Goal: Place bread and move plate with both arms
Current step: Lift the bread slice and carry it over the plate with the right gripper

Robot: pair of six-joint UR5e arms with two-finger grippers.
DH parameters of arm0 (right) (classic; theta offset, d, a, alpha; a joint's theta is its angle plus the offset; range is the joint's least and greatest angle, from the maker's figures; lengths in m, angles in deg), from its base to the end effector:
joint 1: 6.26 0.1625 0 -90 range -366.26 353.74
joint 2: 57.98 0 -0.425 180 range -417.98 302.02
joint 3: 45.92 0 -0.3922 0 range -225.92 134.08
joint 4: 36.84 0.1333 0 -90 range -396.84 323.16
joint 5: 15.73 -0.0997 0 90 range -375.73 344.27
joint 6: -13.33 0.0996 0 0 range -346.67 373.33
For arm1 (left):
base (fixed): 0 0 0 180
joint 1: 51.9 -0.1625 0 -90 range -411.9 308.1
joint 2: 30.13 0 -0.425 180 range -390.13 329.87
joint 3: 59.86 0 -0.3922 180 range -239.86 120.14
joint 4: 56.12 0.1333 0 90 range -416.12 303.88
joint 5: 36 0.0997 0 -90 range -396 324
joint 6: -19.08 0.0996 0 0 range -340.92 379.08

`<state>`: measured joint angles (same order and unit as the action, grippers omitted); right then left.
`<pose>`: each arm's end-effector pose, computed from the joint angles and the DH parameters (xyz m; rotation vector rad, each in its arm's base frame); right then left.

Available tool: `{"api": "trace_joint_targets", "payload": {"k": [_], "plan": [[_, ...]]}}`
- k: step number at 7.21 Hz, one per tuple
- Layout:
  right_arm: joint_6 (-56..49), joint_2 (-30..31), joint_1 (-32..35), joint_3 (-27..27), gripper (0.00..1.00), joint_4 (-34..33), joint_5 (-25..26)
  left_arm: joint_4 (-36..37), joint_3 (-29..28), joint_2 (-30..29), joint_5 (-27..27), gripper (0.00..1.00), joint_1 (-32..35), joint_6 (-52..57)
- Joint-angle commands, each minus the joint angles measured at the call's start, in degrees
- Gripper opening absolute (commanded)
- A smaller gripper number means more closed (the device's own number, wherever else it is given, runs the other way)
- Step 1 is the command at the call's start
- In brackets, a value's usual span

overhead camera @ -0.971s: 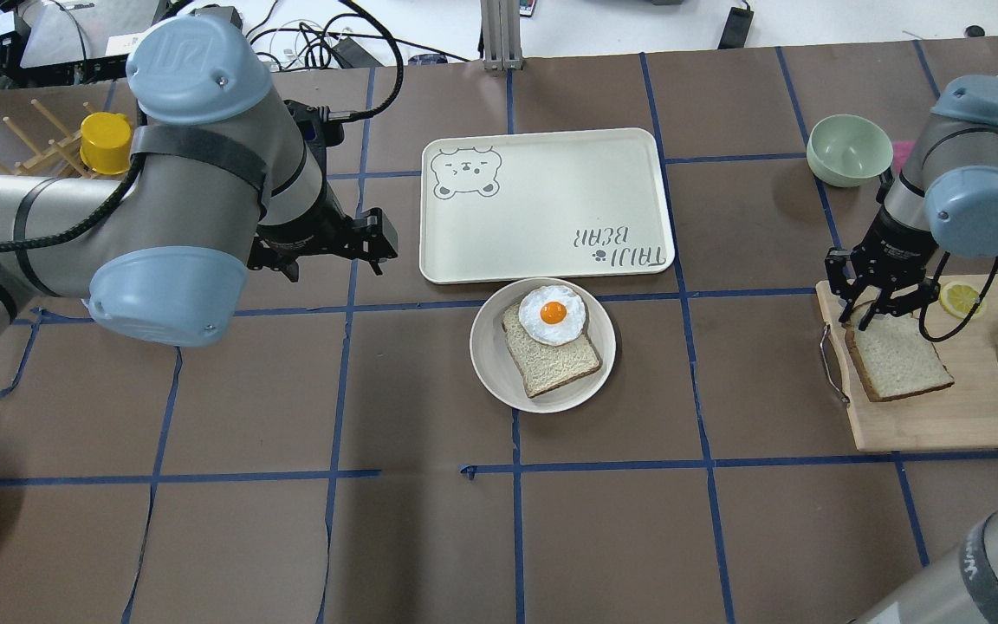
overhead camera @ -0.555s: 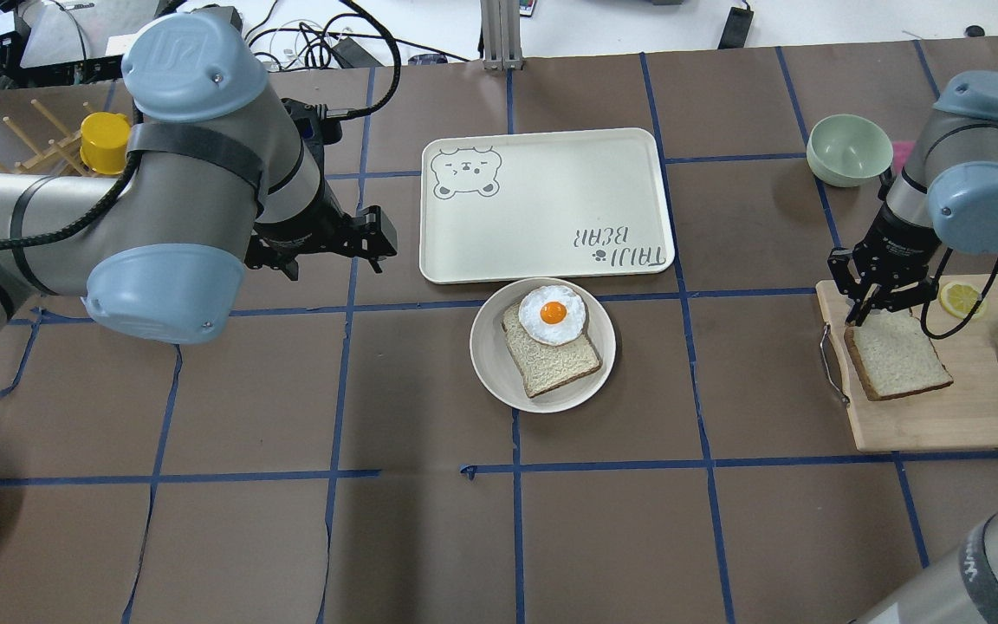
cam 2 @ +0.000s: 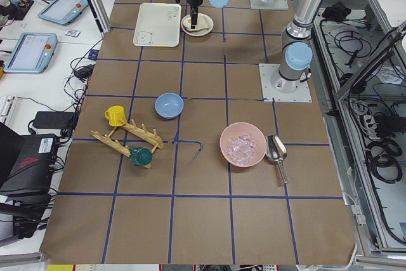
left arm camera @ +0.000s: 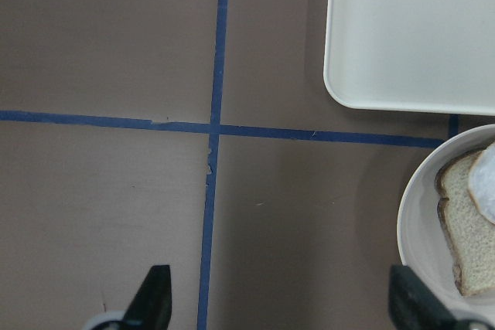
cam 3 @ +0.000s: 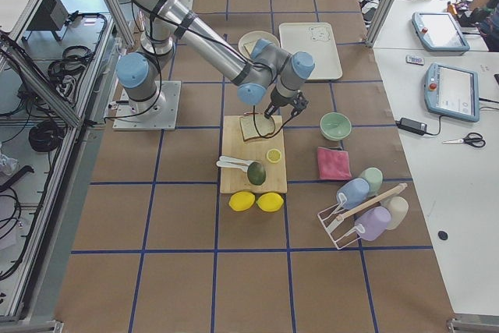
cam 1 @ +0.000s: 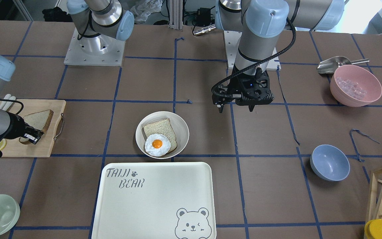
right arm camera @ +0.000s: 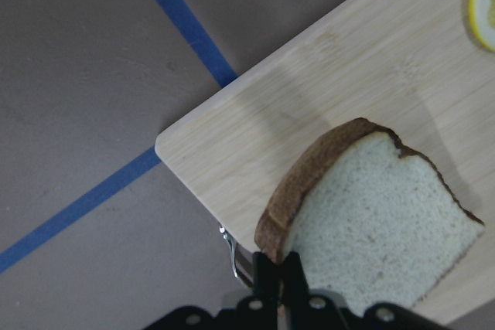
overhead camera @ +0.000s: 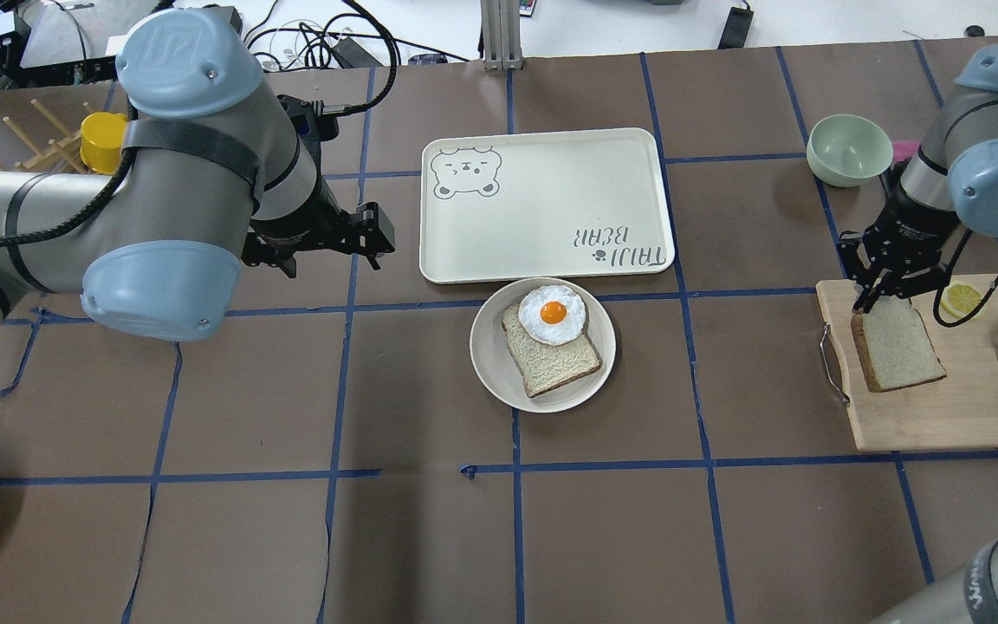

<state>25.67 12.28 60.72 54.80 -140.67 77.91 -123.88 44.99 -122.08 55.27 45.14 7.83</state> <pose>-0.0977 -0.5547 0.2399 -0.9194 -2.9314 -0.4561 -0.1912 -0.4788 0.3842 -0.1167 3.1289 -0.1524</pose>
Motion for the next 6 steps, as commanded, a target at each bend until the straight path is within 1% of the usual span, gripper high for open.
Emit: {"api": "trace_joint_targets", "payload": {"k": [1,2,3,4,5,6], "plan": [[1.87,3.11,0.60,-8.73,0.00,13.15,-0.99,0.00,-0.52,0.01,0.05,1.00,0.00,0.00],[4.24,3.21,1.38,-13.39,0.00,19.04,-3.52,0.00,-0.87,0.01,0.14,1.00,0.00,0.00],[9.40,3.21,4.70,-16.65,0.00,21.02,-4.50,0.00,-0.88,0.01,0.49,1.00,0.00,0.09],[16.93,2.60,10.47,-17.91,0.00,20.77,-5.47,0.00,-1.05,0.01,0.66,1.00,-0.09,0.26],[23.97,2.25,15.75,-18.44,0.00,19.64,-8.35,0.00,-1.05,0.01,0.66,1.00,-0.01,0.35],[29.00,1.20,19.55,-18.79,0.00,16.93,-10.64,0.00,-1.14,0.01,0.66,1.00,-0.09,0.35]]}}
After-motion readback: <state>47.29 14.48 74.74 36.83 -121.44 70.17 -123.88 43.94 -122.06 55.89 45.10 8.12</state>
